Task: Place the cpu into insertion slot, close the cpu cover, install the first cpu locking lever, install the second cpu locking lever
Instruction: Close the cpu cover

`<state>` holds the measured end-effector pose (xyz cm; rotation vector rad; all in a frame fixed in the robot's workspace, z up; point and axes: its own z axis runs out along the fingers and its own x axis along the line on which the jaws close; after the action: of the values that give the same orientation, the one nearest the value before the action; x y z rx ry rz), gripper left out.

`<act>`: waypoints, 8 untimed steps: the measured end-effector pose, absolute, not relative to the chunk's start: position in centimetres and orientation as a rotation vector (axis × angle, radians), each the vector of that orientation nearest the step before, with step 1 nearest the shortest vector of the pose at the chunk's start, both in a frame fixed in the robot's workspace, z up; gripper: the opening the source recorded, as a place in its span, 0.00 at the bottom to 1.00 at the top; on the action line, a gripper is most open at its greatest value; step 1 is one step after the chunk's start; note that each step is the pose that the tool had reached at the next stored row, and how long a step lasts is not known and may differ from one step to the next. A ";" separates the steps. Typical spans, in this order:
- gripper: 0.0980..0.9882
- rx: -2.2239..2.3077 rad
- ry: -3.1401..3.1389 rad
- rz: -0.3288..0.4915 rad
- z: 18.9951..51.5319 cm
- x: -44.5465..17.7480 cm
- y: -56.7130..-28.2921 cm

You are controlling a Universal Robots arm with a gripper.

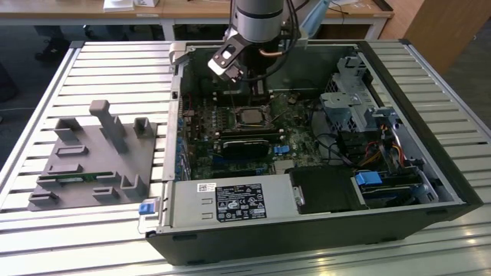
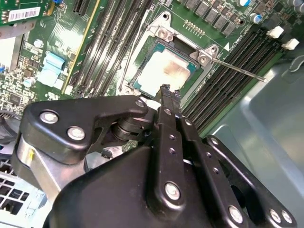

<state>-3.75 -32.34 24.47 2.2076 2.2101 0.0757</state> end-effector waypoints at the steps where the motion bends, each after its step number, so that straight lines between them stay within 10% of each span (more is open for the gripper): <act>1: 0.02 2.208 2.210 0.076 24.6 -3.8 -32.3; 8: 0.02 2.208 2.210 0.076 26.2 -3.8 -32.3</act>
<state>-3.76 -32.34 26.18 2.2076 2.2100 0.0756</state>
